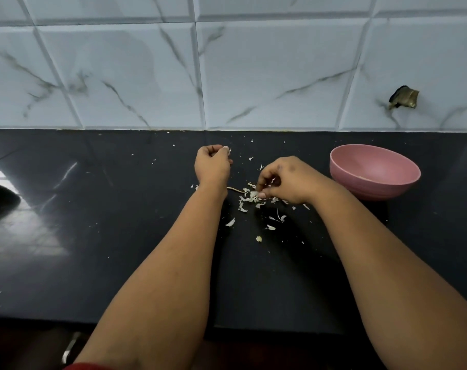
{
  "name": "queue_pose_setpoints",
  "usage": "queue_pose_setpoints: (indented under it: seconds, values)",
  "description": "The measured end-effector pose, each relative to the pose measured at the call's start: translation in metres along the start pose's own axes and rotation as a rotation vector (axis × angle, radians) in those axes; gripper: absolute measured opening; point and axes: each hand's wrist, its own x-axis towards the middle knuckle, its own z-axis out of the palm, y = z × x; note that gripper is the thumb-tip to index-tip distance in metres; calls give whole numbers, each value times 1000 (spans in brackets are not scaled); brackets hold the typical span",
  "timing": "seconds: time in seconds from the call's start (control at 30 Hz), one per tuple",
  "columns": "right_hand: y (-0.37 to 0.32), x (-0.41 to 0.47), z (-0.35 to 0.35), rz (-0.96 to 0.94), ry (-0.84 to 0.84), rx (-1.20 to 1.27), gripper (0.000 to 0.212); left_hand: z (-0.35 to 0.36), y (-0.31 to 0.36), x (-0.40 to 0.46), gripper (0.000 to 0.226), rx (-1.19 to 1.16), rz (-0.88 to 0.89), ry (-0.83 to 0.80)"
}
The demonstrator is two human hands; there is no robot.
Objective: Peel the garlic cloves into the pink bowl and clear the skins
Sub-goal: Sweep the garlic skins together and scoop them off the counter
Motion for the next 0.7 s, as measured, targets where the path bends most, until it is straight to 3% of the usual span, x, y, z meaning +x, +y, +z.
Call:
queue_pose_setpoints:
  seconds: [0.1,0.23,0.37,0.47,0.6,0.7]
  values:
    - [-15,-8,-8,-81,-95,68,13,0,1,-1,5,6,3,4]
    - [-36,-16,0,-57,-562,65,23,0,1,-2,5,-1,5,5]
    - [-37,-12,8,10,-636,93,12,0,1,-1,6,-1,5,2]
    - [-34,-11,6,36,-562,29,8,0,1,-2,6,6,12,1]
    - [-17,-9,-1,143,-210,82,25,0,0,-2,5,15,7,2]
    - [3,-1,-7,179,42,-114,26,0,0,-2,5,18,3,-2]
